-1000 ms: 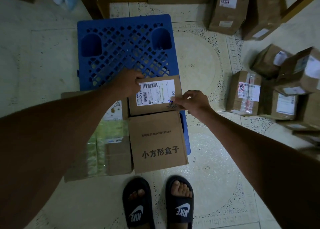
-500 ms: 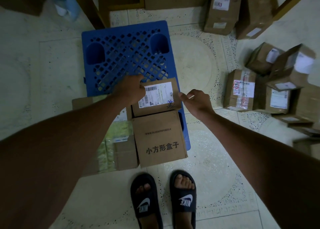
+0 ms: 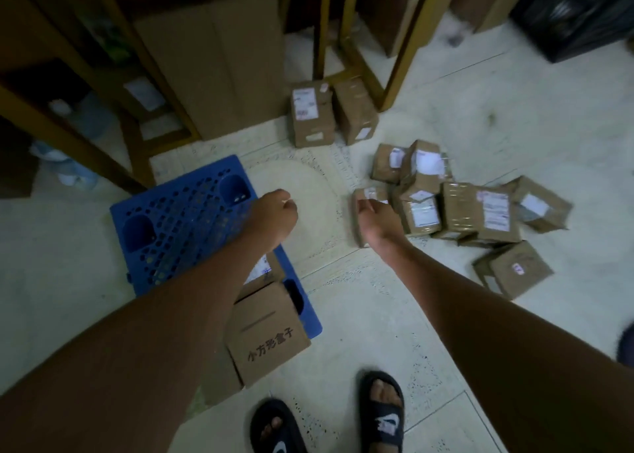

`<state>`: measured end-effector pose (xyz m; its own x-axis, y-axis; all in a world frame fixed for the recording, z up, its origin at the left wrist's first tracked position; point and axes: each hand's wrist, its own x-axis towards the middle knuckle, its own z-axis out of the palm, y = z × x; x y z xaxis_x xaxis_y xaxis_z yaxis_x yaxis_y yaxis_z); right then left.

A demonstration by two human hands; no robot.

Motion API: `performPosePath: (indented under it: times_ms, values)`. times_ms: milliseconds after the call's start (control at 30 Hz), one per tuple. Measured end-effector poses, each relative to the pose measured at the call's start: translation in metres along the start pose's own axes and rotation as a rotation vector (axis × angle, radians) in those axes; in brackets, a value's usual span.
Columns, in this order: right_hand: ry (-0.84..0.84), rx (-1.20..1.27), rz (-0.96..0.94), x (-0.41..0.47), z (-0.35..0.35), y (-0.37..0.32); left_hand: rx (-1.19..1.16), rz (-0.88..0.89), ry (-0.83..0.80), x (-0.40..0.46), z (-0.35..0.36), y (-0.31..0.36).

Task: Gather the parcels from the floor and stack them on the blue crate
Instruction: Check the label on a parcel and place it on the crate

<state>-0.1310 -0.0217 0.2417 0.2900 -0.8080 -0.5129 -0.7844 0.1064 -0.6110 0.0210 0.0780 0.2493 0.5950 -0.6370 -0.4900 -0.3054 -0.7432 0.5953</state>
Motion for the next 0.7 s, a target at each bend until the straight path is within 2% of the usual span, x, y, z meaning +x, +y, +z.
performPosePath:
  times_ms: [133,300,500,700]
  values:
    - [0.062,0.068,0.056,0.007,-0.062,0.03,0.057,0.035,-0.024,-0.001,0.03,0.056]
    - [0.041,0.127,0.129,0.025,-0.126,0.094,0.012,-0.013,-0.071,0.003,0.091,0.109]
    - [0.027,0.204,0.194,0.054,-0.184,0.168,0.058,-0.02,-0.12,0.008,0.175,0.169]
    - [0.069,0.283,0.312,0.072,-0.238,0.238,-0.007,-0.001,-0.212,0.011,0.256,0.233]
